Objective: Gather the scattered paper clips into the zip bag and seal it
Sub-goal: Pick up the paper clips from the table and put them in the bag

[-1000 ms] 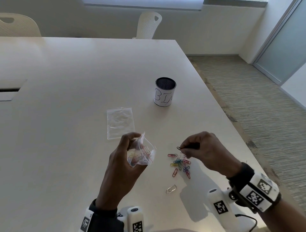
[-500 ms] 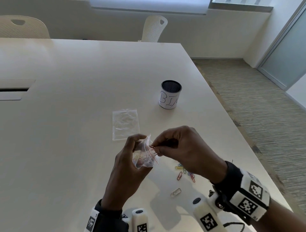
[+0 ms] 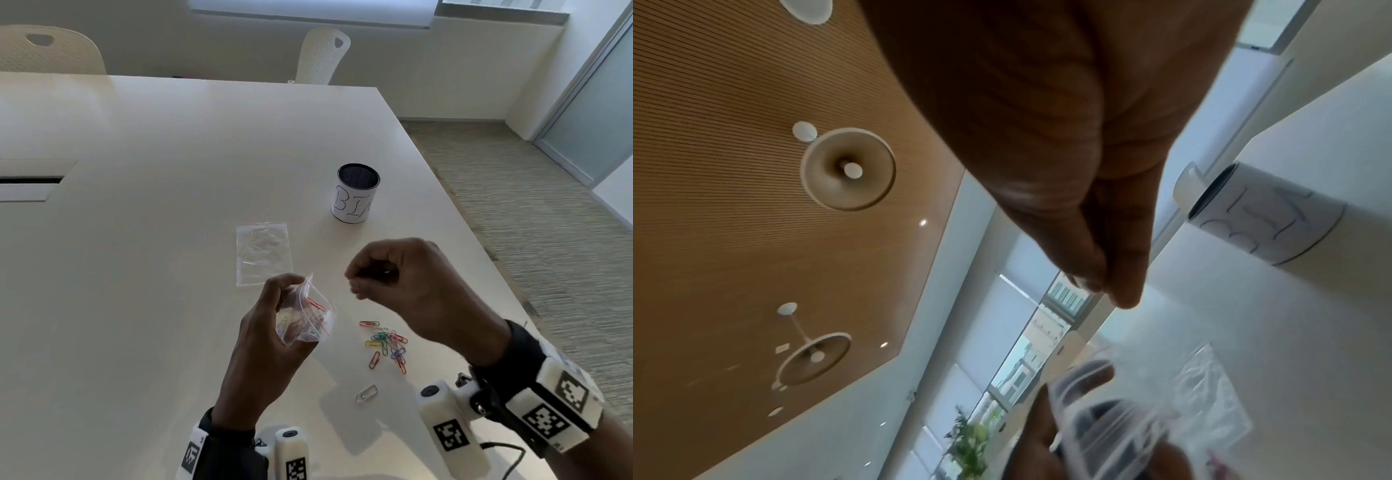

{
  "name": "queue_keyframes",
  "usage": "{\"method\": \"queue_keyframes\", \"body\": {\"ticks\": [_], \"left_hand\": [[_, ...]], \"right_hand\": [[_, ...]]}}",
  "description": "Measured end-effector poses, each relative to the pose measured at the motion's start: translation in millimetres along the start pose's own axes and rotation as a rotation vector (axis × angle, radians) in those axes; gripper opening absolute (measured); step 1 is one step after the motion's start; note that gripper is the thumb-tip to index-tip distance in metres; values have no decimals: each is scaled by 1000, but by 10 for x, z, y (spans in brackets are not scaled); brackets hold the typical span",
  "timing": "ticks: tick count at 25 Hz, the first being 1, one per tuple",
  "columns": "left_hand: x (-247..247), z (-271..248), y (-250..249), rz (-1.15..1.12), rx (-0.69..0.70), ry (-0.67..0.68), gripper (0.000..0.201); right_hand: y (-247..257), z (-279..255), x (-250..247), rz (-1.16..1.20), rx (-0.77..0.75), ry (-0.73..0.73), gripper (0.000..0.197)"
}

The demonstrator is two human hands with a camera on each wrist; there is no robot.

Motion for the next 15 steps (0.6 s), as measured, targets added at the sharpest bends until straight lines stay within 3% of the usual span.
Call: {"method": "queue_keyframes", "body": {"ticks": [2, 5, 7, 11, 13, 15], "left_hand": [[-3, -2, 1, -14, 3, -2, 61], [3, -2, -15, -23, 5, 17, 62], [3, -1, -18, -24, 4, 20, 61], [10, 4, 0, -23, -6, 21, 61], [14, 3, 3, -29, -9, 23, 62], [12, -1, -6, -31, -4, 28, 61]], "right_hand": [[-213, -31, -70, -170, 55, 93, 21], [-624, -199, -13, -554, 207, 440, 78], [-805, -348, 57, -632, 283, 530, 95], [-969, -423, 216, -499, 365, 414, 74], [-974, -393, 268, -457, 329, 369, 59], [-920, -374, 269, -405, 274, 343, 60]]}}
Point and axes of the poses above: each hand's wrist, its own z-axis towards the middle knuckle, its own x-axis out of the palm, y = z × x, the point moved 3 cm from there along z, towards the middle knuckle, and after that the axes turned 2 degrees about -y, right-handed, at the moved point
